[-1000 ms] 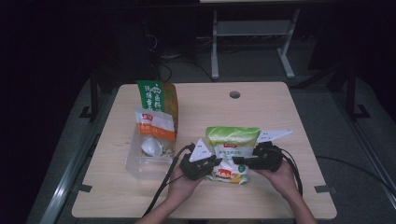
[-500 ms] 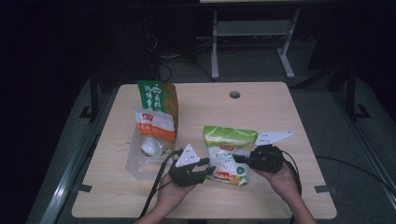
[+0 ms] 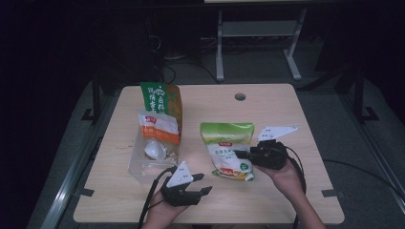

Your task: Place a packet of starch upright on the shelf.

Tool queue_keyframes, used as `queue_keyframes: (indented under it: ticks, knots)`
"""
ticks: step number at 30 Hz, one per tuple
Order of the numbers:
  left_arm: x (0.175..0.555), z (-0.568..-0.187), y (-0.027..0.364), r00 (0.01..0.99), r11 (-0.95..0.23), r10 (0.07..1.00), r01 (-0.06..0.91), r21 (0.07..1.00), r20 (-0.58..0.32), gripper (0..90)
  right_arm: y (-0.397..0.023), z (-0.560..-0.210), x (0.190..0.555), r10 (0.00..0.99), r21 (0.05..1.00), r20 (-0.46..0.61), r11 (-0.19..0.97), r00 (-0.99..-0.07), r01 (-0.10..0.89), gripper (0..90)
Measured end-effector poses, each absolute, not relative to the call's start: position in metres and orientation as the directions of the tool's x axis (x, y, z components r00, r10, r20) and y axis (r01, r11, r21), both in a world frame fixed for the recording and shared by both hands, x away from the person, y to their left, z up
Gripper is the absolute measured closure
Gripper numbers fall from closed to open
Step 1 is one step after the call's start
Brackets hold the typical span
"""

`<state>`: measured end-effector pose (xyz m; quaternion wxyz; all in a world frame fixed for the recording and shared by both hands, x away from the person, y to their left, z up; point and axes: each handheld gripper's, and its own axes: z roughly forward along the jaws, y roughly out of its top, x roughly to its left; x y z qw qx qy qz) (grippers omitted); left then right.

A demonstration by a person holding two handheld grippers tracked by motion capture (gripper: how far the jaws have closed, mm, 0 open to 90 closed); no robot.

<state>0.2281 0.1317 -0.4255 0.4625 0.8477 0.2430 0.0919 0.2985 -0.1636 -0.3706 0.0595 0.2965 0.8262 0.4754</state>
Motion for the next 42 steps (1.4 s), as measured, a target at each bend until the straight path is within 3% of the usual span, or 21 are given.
queue_keyframes:
  ticks: [21,42]
  knots:
    - [0.209,-0.431,0.131,0.901,-0.474,0.433,0.245,0.846,-0.018,44.4,-0.09,-0.308,0.315,0.426,0.85,0.167,0.394,-0.889,0.349,85.8]
    - [0.206,-0.433,0.13,0.905,-0.469,0.426,0.242,0.85,-0.022,44.2,-0.011,-0.296,0.333,0.314,0.86,0.161,0.422,-0.936,0.289,86.0]
